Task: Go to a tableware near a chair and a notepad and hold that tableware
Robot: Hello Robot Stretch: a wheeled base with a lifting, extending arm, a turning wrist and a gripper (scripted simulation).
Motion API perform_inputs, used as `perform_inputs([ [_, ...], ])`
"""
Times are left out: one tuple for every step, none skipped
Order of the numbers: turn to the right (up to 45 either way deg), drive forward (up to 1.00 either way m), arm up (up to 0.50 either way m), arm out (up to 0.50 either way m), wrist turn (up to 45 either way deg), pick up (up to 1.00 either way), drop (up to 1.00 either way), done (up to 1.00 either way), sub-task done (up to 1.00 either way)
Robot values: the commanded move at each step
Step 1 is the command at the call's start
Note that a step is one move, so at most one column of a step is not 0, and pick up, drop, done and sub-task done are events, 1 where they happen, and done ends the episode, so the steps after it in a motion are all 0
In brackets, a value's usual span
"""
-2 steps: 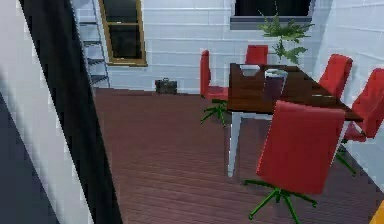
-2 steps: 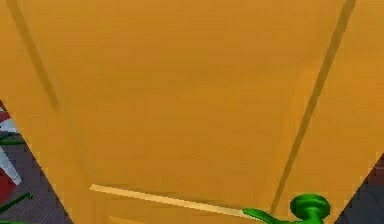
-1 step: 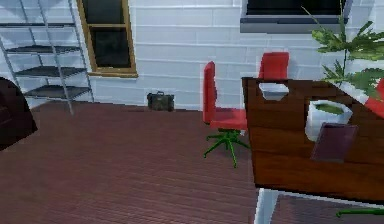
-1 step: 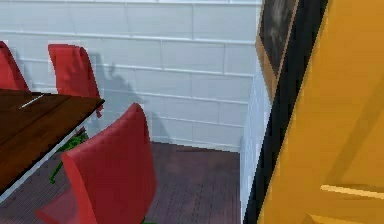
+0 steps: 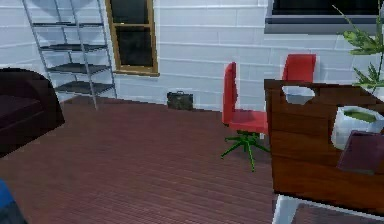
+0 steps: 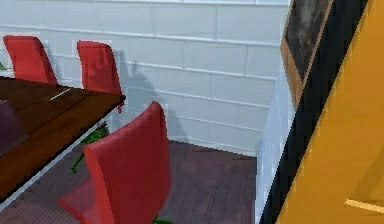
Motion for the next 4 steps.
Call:
perform_inputs([
  [0.0, 0.65, 0.00, 0.00, 0.0, 0.00, 0.00, 0.00, 0.00],
  [9.0, 0.00, 0.00, 0.00, 0.0, 0.00, 0.00, 0.00, 0.00],
  [0.0, 0.30, 0.00, 0.00, 0.0, 0.00, 0.00, 0.00, 0.00],
  [-18.0, 0.00, 0.00, 0.00, 0.0, 0.00, 0.00, 0.00, 0.00],
])
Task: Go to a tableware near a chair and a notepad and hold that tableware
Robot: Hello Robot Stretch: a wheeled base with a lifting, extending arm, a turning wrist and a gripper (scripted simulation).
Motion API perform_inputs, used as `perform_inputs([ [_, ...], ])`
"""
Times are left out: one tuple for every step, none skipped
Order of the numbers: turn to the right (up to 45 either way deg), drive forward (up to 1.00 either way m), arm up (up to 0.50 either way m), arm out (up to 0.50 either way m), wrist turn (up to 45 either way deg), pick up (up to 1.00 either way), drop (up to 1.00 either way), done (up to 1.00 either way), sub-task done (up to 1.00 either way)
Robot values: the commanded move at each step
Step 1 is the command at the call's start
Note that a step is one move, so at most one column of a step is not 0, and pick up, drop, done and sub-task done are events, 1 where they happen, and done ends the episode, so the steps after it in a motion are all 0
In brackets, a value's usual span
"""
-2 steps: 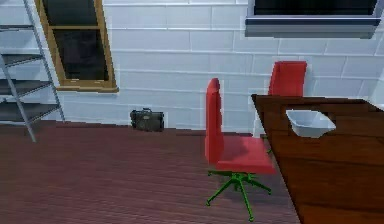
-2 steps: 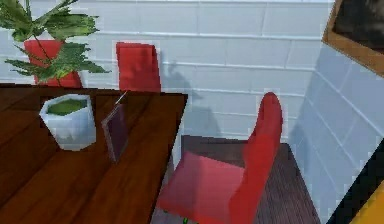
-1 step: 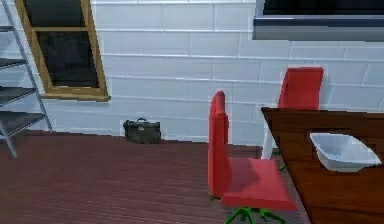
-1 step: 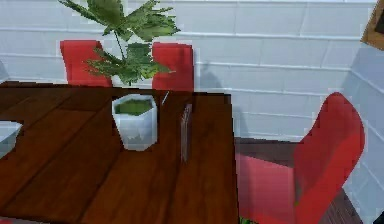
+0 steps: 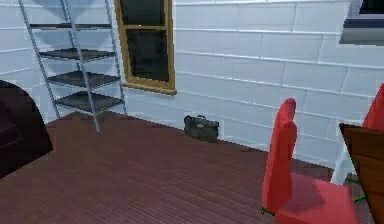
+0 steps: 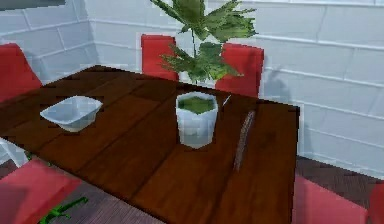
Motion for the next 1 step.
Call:
perform_inputs([
  [0.0, 0.85, 0.00, 0.00, 0.0, 0.00, 0.00, 0.00, 0.00],
])
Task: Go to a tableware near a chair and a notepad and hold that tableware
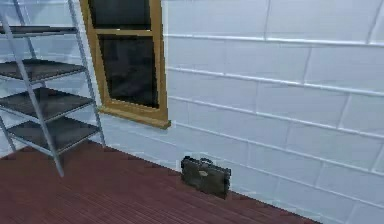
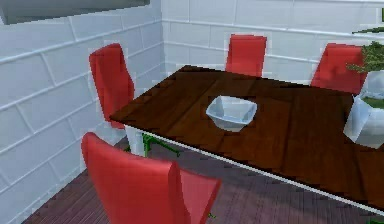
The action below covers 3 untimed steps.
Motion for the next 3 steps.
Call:
perform_inputs([
  [24.0, 0.00, 0.00, 0.00, 0.0, 0.00, 0.00, 0.00, 0.00],
  [0.0, 0.70, 0.00, 0.00, 0.0, 0.00, 0.00, 0.00, 0.00],
  [45.0, 0.00, 0.00, 0.00, 0.0, 0.00, 0.00, 0.00, 0.00],
])
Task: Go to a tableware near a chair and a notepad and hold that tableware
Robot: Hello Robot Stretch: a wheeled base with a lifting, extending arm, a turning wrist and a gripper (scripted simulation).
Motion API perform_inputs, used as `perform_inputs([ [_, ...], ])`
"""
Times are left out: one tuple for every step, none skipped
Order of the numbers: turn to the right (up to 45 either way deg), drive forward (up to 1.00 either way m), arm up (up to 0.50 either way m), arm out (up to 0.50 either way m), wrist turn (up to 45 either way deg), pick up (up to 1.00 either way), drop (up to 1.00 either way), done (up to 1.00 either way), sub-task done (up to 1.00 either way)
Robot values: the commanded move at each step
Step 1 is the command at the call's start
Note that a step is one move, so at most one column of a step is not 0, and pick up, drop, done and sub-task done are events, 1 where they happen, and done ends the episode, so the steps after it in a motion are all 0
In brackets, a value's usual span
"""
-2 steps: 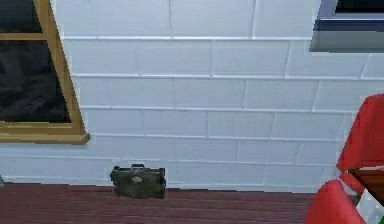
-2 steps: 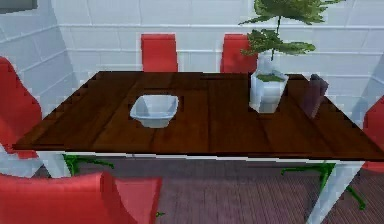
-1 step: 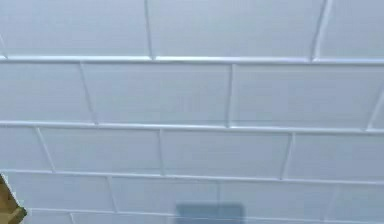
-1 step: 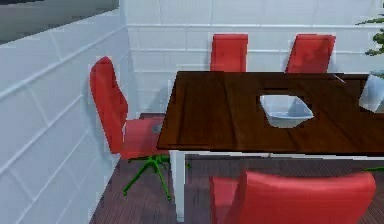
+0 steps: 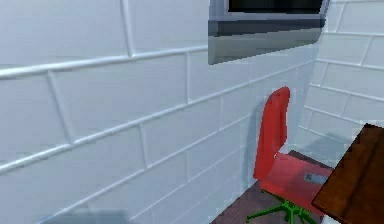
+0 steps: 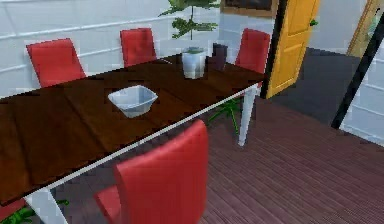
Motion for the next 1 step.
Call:
perform_inputs([
  [9.0, 0.00, 0.00, 0.00, 0.0, 0.00, 0.00, 0.00, 0.00],
])
